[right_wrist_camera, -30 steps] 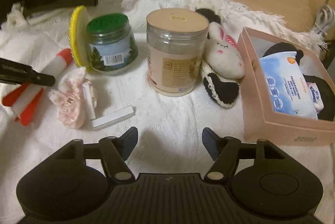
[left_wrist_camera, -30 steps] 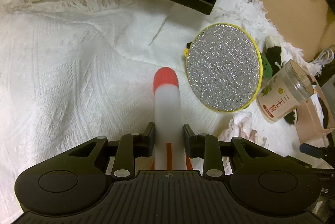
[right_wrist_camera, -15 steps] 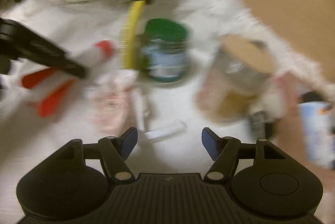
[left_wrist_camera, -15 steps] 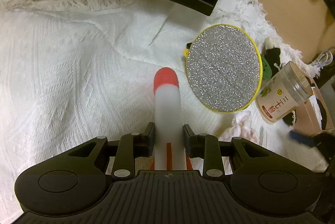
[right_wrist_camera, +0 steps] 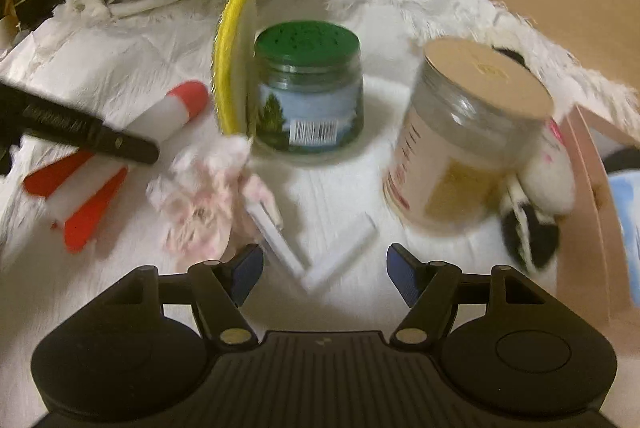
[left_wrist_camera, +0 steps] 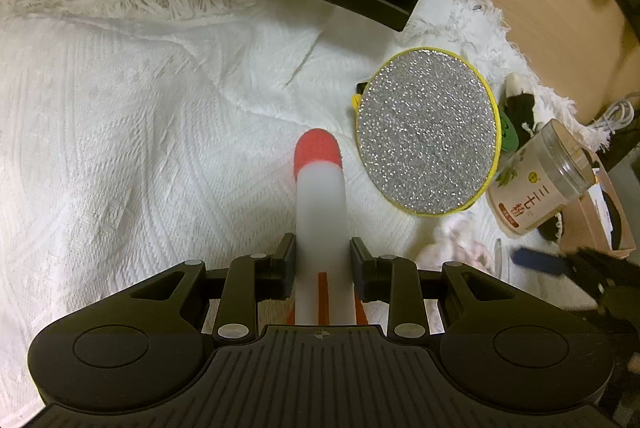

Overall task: Organize soft objects
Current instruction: 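Lift the rocket toy with the left gripper while the right hovers over the cloth, then carry the rocket into the pink box while the right grasps the plastic stick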

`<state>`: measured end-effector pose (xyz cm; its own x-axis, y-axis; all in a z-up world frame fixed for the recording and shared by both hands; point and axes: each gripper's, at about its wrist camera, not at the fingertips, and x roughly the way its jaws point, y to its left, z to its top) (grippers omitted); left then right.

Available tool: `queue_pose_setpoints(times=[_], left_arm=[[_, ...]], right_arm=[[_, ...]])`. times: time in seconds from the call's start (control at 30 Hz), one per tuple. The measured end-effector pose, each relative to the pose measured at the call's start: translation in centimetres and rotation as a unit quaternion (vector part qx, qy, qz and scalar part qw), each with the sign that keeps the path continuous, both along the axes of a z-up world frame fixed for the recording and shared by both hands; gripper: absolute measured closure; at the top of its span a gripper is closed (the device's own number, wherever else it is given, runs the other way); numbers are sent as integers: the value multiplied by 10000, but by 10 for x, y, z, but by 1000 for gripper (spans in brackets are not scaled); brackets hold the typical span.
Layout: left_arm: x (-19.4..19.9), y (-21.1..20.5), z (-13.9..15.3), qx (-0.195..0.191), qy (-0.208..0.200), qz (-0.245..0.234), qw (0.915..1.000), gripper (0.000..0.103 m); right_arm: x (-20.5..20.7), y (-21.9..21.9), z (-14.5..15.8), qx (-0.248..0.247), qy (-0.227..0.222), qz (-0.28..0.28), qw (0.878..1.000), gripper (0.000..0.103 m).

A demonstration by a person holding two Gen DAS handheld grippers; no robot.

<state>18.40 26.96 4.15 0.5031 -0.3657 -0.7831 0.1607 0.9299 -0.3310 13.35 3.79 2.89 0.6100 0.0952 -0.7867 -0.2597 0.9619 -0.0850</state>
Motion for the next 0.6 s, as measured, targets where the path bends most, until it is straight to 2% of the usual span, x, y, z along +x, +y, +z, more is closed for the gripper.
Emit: queue_pose_setpoints(times=[0.13, 0.17, 0.2, 0.37, 0.6], left_arm=[[-1, 0, 0, -6, -8, -9, 10000, 71], [-2, 0, 0, -13, -12, -1, 10000, 71], [-2, 1, 0, -22, -13, 5, 10000, 71], [-1, 1, 0, -30, -3, -12, 10000, 71], [-3, 4, 1, -81, -122, 28, 9999, 72]], right_arm=[[27, -4, -2, 359, 149, -279, 9989, 29], [29, -5, 0, 415, 170, -337, 9984, 34], [31, -5, 1, 423, 212, -356, 9982, 34], [19, 2, 17, 301, 112, -110, 9994, 36], [-9, 8, 52, 13, -284, 170, 9995, 36]])
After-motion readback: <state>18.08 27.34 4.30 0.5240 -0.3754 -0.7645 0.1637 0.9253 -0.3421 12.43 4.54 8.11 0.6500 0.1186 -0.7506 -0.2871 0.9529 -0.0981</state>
